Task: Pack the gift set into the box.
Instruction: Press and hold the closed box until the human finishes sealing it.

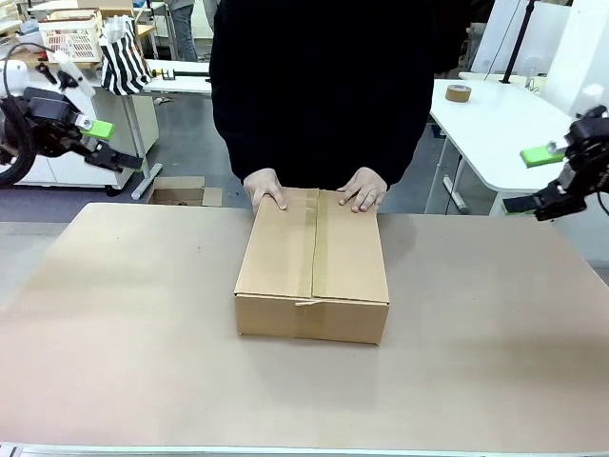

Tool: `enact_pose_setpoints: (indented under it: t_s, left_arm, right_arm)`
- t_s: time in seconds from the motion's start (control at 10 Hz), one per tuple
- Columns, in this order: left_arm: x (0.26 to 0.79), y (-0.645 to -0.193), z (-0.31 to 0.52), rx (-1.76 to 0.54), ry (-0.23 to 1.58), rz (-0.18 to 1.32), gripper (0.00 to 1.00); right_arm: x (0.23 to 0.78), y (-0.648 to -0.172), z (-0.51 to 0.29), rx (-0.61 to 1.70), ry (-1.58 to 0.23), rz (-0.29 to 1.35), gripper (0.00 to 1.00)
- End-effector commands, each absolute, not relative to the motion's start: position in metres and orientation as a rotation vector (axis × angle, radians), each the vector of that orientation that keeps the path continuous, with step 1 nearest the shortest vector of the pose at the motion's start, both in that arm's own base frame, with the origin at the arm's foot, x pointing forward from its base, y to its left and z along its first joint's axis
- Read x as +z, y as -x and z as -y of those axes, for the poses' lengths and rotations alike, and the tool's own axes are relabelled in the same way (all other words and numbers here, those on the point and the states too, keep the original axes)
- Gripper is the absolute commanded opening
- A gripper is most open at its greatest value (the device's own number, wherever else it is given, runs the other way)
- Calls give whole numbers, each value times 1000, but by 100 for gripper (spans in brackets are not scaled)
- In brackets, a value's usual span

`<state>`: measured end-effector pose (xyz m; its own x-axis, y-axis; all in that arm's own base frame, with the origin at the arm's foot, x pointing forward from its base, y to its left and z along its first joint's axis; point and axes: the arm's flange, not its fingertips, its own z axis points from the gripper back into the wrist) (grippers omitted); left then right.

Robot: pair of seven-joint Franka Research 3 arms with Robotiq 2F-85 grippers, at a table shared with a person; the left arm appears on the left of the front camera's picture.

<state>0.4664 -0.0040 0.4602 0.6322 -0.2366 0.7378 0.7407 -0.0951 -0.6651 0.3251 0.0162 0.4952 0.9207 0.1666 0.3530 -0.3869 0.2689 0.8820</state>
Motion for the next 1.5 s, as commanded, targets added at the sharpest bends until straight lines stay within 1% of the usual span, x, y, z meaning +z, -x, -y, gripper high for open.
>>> enact_pose_setpoints:
  t_s: [0.0, 0.1, 0.2, 0.3, 0.4, 0.5, 0.6, 0.7, 0.8, 0.9, 1.0, 1.1, 1.2, 1.4]
  left_arm:
    - [451, -446, 35, -1157, 1412, 718, 100]
    - [446, -438, 51, -1230, 1503, 787, 100]
    - [439, -429, 71, -1323, 1496, 799, 100]
    - [433, -417, 95, -1399, 1530, 777, 100]
    - [426, -400, 122, -1408, 1574, 799, 100]
    - [418, -390, 136, -1394, 1440, 883, 100]
    - [432, -415, 109, -1383, 1514, 785, 100]
    - [432, -415, 109, -1383, 1514, 785, 100]
    - [418, -399, 133, -1418, 1506, 794, 100]
    - [399, -389, 187, -1613, 1424, 840, 100]
    - [389, -395, 209, -1649, 1356, 922, 100]
    - [382, -405, 215, -1664, 1248, 1011, 100]
    - [373, -417, 215, -1635, 1228, 1058, 100]
    - [352, -427, 216, -1555, 1208, 1062, 100]
  right_arm:
    - [479, -345, -53, 930, -978, 588, 100]
    - [471, -349, -78, 1068, -907, 770, 100]
    - [464, -351, -102, 1142, -844, 911, 100]
    - [453, -350, -129, 1211, -648, 997, 100]
    - [443, -348, -153, 1216, -519, 1128, 100]
    - [438, -351, -155, 1153, -388, 1039, 100]
    - [468, -347, -131, 1032, -820, 636, 100]
    - [468, -347, -131, 1032, -820, 636, 100]
    - [462, -351, -147, 1104, -684, 748, 100]
    - [440, -366, -190, 1556, -903, 803, 100]
    - [419, -374, -194, 1575, -1026, 874, 100]
    - [402, -374, -187, 1518, -1118, 916, 100]
    - [392, -374, -178, 1489, -1139, 960, 100]
    - [365, -375, -171, 1468, -1063, 924, 100]
